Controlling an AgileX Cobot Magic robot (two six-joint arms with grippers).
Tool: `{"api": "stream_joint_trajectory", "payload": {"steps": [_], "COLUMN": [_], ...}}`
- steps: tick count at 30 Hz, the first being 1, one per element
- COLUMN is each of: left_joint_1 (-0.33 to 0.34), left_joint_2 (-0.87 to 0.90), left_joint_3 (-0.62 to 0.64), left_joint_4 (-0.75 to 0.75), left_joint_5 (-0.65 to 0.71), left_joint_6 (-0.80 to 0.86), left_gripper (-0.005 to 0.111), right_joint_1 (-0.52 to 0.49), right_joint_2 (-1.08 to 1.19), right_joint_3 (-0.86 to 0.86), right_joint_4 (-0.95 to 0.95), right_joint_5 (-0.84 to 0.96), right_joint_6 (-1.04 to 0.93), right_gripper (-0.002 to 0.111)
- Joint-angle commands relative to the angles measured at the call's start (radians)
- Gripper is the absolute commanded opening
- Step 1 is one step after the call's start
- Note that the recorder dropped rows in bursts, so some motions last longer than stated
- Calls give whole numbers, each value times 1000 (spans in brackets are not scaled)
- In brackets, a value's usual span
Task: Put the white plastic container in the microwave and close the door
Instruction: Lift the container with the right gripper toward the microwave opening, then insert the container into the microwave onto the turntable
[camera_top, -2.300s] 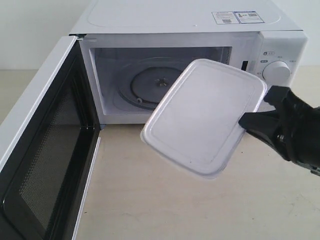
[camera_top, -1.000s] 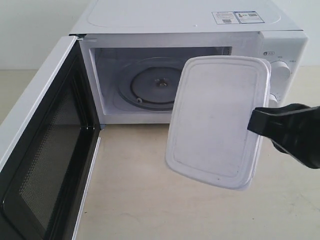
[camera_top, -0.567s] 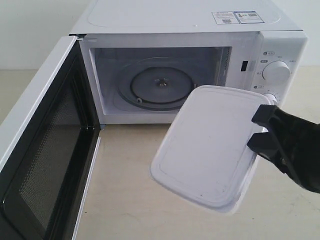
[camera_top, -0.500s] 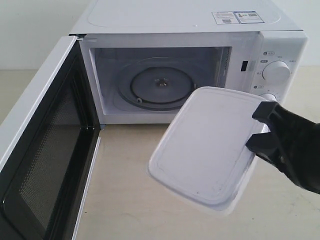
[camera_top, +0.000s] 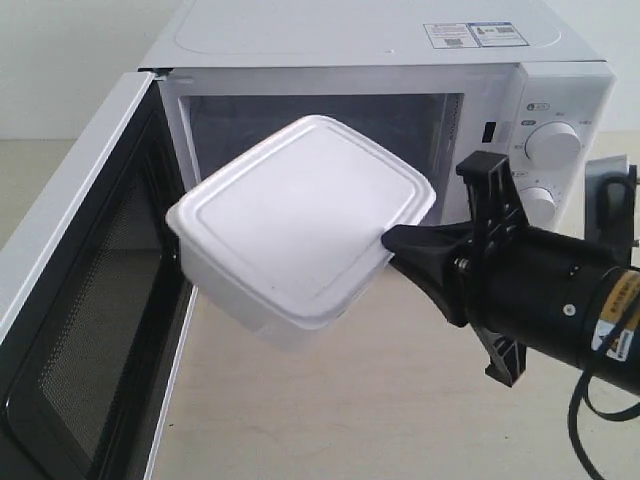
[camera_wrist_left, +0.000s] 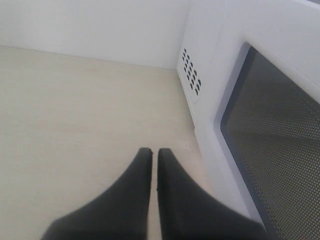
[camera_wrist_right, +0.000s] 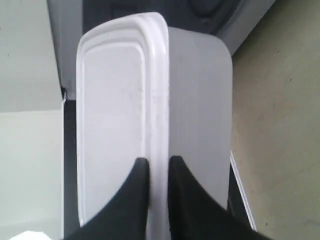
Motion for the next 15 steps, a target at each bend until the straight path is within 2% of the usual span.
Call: {"api": "stream_joint_trajectory", "payload": {"steps": [1, 7, 9, 15], "left_joint_1": [2, 2, 2, 2], "left_joint_2": [-3, -3, -3, -3], "left_joint_3": [4, 4, 4, 4], "left_joint_4": [0, 0, 0, 0], "left_joint_5": [-3, -3, -3, -5], "left_joint_6": [-6, -6, -6, -6], "left_gripper": [4, 4, 4, 4], "right_joint_1": [43, 303, 346, 390], "right_joint_2": [71, 295, 346, 423], "right_joint_3": [11, 4, -15, -112], "right_joint_4": [264, 781, 843, 998], "right_joint_5": [-183, -425, -471, -491], "right_joint_6": [-168, -370, -423, -499], "right_gripper": [0, 0, 0, 0]}}
